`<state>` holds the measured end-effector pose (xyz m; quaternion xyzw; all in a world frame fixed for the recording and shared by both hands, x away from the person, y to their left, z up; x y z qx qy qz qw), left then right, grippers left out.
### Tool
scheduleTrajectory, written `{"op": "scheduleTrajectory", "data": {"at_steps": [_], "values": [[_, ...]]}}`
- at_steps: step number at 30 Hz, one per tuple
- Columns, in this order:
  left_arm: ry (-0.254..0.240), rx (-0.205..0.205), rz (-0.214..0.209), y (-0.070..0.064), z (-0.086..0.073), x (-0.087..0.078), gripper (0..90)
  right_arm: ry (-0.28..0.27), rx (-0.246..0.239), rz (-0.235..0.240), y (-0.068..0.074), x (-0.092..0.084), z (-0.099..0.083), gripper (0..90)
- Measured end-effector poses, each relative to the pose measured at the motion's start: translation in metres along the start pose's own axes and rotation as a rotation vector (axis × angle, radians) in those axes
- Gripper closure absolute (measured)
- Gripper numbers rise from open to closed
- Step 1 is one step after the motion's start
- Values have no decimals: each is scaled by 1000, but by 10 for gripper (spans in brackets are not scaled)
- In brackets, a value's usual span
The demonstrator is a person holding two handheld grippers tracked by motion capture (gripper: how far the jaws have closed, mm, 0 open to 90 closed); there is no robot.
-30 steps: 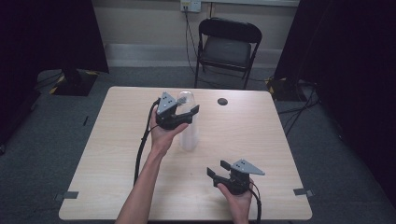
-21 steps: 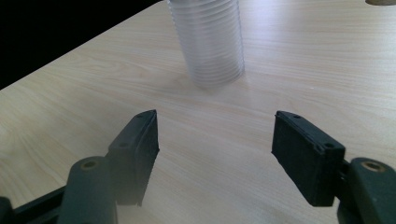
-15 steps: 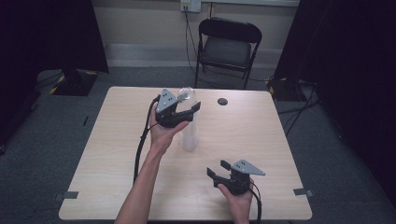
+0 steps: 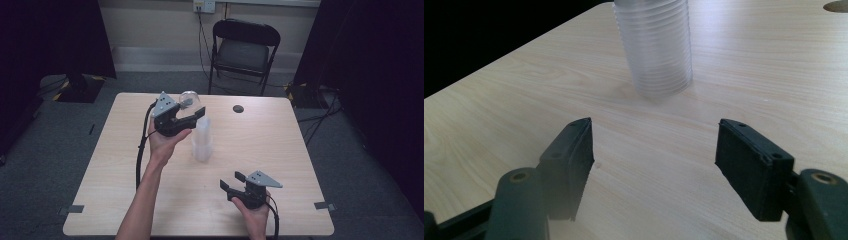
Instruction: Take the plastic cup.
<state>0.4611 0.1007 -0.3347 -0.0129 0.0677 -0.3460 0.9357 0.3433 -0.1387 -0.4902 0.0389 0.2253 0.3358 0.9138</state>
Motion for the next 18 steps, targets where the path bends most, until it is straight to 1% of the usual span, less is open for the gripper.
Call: {"op": "scheduleTrajectory", "data": {"at_steps": [3, 7, 10, 12, 13, 15, 16, 18], "values": [[13, -9, 3, 3, -2, -7, 422, -1, -5, 5, 1, 1, 0, 311], [12, -59, 13, 6, -7, -16, 419, -2, -6, 8, 1, 1, 1, 311], [21, -79, 5, 7, -12, -22, 418, -2, -6, 9, 2, 1, 1, 311], [25, -87, -4, 8, -16, -26, 418, -6, -12, 18, 3, 1, 1, 311], [20, -98, -4, 8, -17, -27, 415, -5, -12, 18, 4, 1, 2, 311], [23, -96, 1, 9, -21, -30, 415, -6, -18, 23, 5, 1, 2, 311], [11, -125, -1, 9, -23, -32, 416, -7, -20, 23, 5, 1, 2, 311], [15, -145, -37, 9, -28, -34, 416, -9, -24, 28, 6, 2, 3, 311]]}}
Point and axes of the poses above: each handheld gripper's, and its own axes: x roughly forward along the jaws, z roughly out of its top, y roughly to its left, the point moved 3 cm from there along x, roughly forward along the jaws, and after that the axes turned 2 degrees about z, right-handed, at the moved point
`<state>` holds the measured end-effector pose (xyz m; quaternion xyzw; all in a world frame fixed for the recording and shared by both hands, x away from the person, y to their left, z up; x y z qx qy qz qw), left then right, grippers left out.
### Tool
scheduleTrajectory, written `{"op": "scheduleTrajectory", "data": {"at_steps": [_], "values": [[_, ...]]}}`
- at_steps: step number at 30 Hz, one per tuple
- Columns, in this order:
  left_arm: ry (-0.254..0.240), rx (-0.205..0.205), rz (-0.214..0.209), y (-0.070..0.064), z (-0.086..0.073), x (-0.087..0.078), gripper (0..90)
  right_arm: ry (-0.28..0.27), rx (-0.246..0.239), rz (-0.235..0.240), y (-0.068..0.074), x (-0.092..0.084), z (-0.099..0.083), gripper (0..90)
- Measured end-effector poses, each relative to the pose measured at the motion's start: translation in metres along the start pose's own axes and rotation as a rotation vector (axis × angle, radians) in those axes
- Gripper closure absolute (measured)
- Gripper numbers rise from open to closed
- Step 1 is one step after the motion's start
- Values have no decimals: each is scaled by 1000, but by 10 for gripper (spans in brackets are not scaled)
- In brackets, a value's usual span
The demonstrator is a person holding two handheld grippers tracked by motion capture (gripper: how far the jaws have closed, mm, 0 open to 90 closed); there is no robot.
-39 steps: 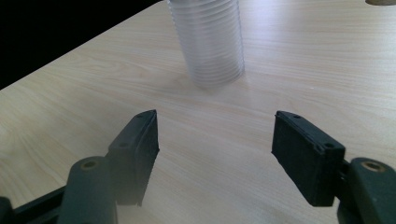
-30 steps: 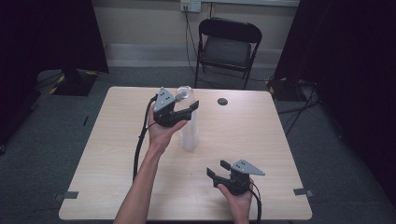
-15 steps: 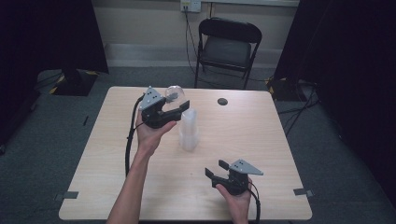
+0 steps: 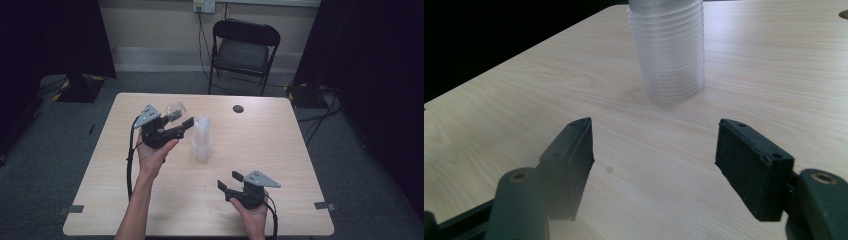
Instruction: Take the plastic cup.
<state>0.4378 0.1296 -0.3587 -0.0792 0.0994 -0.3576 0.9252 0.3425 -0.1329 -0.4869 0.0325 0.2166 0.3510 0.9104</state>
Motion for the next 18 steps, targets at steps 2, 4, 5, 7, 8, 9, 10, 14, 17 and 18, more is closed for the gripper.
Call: {"op": "scheduleTrajectory", "data": {"at_steps": [2, 4, 5, 7, 8, 9, 10, 14, 17, 18], "values": [[17, 14, 15, -2, -5, -1, 416, 1, -2, 3, 1, 1, 1, 312], [40, 8, -22, -6, -11, -2, 411, -3, -4, 14, 3, 1, 1, 323], [51, 21, -30, -10, -14, -2, 407, -6, 9, 26, 4, 1, 1, 325], [76, 35, -40, -17, -19, -2, 406, -7, 9, 39, 6, 3, 1, 328], [89, 40, -43, -19, -21, -2, 405, -1, -1, 42, 8, 4, 1, 331], [92, 41, -45, -22, -24, -2, 406, -1, -3, 47, 9, 5, 1, 333], [93, 30, -57, -25, -27, -3, 405, -1, -5, 49, 10, 5, 1, 336], [106, 7, -79, -31, -35, -6, 405, -12, -7, 42, 11, 5, 1, 379], [124, -10, -90, -33, -41, -8, 407, -15, -5, 42, 13, 5, 2, 408], [130, 3, -81, -35, -44, -8, 407, -18, -8, 44, 14, 5, 2, 416]]}}
Point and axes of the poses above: each handheld gripper's, and its own axes: x roughly forward along the jaws, z roughly out of its top, y roughly to its left, the point moved 3 cm from there along x, roughly forward along the jaws, and after that the axes turned 2 degrees about z, right-handed, at the moved point
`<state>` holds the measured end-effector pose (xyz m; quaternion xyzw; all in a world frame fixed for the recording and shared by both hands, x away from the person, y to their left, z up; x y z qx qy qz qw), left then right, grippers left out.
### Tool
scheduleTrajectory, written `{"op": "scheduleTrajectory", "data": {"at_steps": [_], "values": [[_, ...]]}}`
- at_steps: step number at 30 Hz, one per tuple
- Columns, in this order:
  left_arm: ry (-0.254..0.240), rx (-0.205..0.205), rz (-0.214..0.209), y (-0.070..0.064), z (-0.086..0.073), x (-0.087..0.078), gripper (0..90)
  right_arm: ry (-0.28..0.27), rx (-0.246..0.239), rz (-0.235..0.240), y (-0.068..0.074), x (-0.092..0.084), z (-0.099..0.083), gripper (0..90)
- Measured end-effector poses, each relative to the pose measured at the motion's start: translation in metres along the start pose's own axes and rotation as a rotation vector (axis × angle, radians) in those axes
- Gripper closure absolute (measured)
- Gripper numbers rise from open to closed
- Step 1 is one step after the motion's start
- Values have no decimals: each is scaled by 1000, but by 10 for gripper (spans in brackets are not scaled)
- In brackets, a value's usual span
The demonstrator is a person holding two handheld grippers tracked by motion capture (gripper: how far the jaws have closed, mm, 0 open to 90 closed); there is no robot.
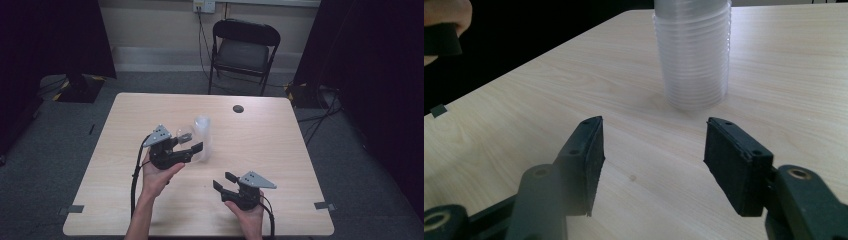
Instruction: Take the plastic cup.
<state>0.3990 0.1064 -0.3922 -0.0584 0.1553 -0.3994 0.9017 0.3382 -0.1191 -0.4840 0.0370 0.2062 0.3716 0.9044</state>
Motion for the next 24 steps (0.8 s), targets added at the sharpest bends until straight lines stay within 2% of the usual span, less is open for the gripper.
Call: {"op": "scheduleTrajectory", "data": {"at_steps": [1, 4, 8, 9, 10, 11, 19, 22, 24], "values": [[3, 11, 13, -2, -2, 0, 407, -2, -4, 1, 1, 0, 0, 421], [17, 14, -9, -8, -9, -1, 408, -15, -5, 19, 3, 1, 2, 434], [17, -15, -28, -13, -18, -4, 407, -18, -14, 32, 7, 3, 3, 454], [34, -24, -23, -14, -21, -4, 405, -17, -16, 38, 8, 3, 3, 459], [36, -44, -20, -15, -24, -3, 398, -17, -24, 43, 9, 4, 3, 463], [43, -71, -40, -15, -28, -2, 398, -18, -29, 45, 10, 4, 3, 465], [52, -189, -83, -19, -51, 2, 399, -38, -74, 37, 15, 5, 5, 491], [55, -221, -106, -20, -56, 2, 401, -44, -90, 36, 16, 6, 5, 502], [50, -228, -97, -20, -59, 2, 400, -50, -98, 27, 16, 5, 5, 530]]}}
Point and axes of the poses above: each handheld gripper's, and its own axes: x roughly forward along the jaws, z roughly out of its top, y roughly to its left, the point moved 3 cm from there along x, roughly forward along the jaws, and after that the axes turned 2 degrees about z, right-handed, at the moved point
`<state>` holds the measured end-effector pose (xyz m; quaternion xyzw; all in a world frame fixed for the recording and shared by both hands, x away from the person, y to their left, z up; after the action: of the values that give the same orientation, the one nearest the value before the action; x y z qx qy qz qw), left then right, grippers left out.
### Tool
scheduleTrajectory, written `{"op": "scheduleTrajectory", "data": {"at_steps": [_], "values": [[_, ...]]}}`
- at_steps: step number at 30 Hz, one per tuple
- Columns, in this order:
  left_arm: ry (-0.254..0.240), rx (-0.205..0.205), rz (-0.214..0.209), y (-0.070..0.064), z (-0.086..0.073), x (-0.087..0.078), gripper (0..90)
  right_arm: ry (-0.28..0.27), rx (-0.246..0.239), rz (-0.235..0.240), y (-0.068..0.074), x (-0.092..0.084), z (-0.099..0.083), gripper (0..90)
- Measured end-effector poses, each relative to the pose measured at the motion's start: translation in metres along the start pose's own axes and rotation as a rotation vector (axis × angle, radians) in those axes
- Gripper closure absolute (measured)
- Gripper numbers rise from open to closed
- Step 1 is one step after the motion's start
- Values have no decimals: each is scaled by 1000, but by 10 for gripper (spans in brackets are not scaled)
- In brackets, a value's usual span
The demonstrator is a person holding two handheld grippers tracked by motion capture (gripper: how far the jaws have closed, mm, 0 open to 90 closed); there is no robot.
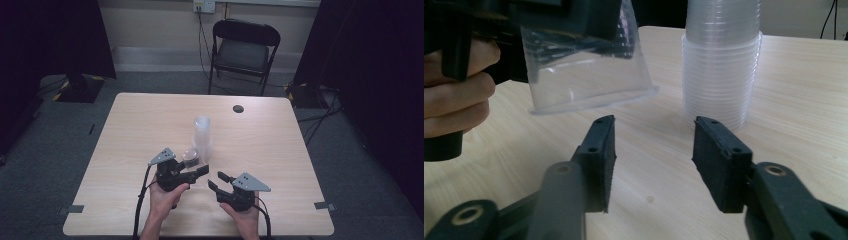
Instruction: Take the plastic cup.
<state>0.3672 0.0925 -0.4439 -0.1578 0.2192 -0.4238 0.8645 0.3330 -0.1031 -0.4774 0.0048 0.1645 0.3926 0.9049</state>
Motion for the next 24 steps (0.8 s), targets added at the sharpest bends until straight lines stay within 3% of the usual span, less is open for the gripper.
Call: {"op": "scheduleTrajectory", "data": {"at_steps": [6, 8, 15, 17, 24], "values": [[-15, -52, -21, 1, -5, -2, 400, -13, -42, -2, 3, 0, 1, 578], [-21, -44, 10, 1, -7, -2, 400, -20, -50, -2, 4, 1, 1, 597], [-50, -117, -34, 2, -10, -5, 393, -55, -92, -11, 8, 0, 4, 650], [-44, -120, -21, 4, -11, -5, 392, -60, -103, -14, 9, 0, 4, 663], [-48, -151, -56, 4, -10, -6, 396, -115, -132, -5, 10, -2, 6, 675]]}}
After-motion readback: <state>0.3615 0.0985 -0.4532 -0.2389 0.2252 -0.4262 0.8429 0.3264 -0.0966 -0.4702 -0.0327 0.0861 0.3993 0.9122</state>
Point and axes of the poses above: each handheld gripper's, and its own axes: x roughly forward along the jaws, z roughly out of its top, y roughly to its left, the point moved 3 cm from there along x, roughly forward along the jaws, and after that the axes turned 2 degrees about z, right-handed, at the moved point
